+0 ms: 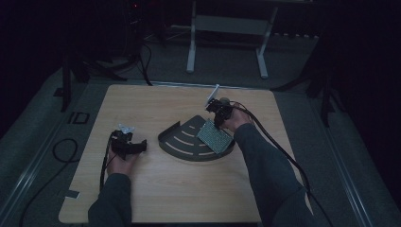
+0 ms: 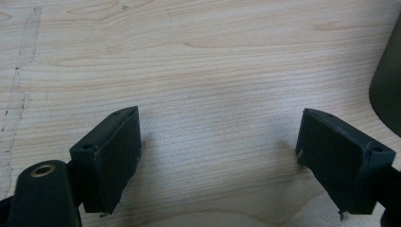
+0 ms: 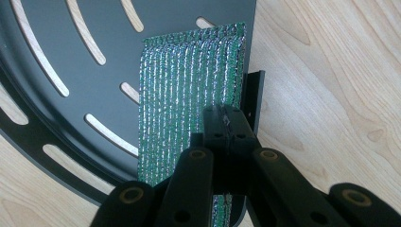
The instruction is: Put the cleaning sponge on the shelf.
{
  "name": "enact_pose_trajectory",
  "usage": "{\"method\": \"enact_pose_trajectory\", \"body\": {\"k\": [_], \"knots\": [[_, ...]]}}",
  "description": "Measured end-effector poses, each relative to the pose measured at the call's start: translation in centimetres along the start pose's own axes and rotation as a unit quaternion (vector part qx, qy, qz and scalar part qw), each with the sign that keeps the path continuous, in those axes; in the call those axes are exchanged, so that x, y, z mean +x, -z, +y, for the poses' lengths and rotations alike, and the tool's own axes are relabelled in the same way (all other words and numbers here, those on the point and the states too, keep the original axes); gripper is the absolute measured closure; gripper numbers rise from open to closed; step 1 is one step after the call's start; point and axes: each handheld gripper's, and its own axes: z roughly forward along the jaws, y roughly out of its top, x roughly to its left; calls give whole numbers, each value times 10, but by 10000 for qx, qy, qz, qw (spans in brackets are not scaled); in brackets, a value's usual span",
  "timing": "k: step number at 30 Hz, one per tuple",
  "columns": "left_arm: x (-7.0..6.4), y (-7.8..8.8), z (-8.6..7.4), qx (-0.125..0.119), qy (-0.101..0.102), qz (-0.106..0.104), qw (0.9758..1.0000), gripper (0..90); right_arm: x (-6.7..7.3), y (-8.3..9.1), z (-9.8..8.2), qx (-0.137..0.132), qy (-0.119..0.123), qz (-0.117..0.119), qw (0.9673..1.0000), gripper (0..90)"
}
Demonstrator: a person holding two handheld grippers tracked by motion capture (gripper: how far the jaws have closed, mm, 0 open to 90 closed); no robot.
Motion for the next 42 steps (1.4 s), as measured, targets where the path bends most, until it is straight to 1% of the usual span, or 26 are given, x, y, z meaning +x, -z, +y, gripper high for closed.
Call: {"method": "enact_pose_trajectory", "body": {"k": [9, 14, 19, 25, 27, 31, 36, 42], "knots": [[0, 0, 0, -5, 5, -1, 10000, 153, -1, -4, 1, 11, -20, -19, 10000, 894], [0, 0, 0, -5, 3, -1, 10000, 153, -8, -8, -3, 7, -173, 11, 9998, 894], [0, 0, 0, -5, 4, -1, 10000, 153, -12, -10, -7, -39, -250, 57, 9997, 892], [0, 0, 0, -4, 3, -1, 10000, 153, -12, -11, -7, -65, -216, 72, 9997, 889], [0, 0, 0, -5, 3, -1, 10000, 153, -11, -12, -6, -21, -236, 68, 9997, 896], [0, 0, 0, -6, 5, -2, 10000, 153, -11, -14, -6, -19, -204, 56, 9998, 897], [0, 0, 0, -6, 4, -2, 10000, 153, -13, -11, -7, -61, -228, 63, 9997, 895], [0, 0, 0, -6, 4, -2, 10000, 153, -17, -6, -11, -161, -342, 57, 9993, 821]]}}
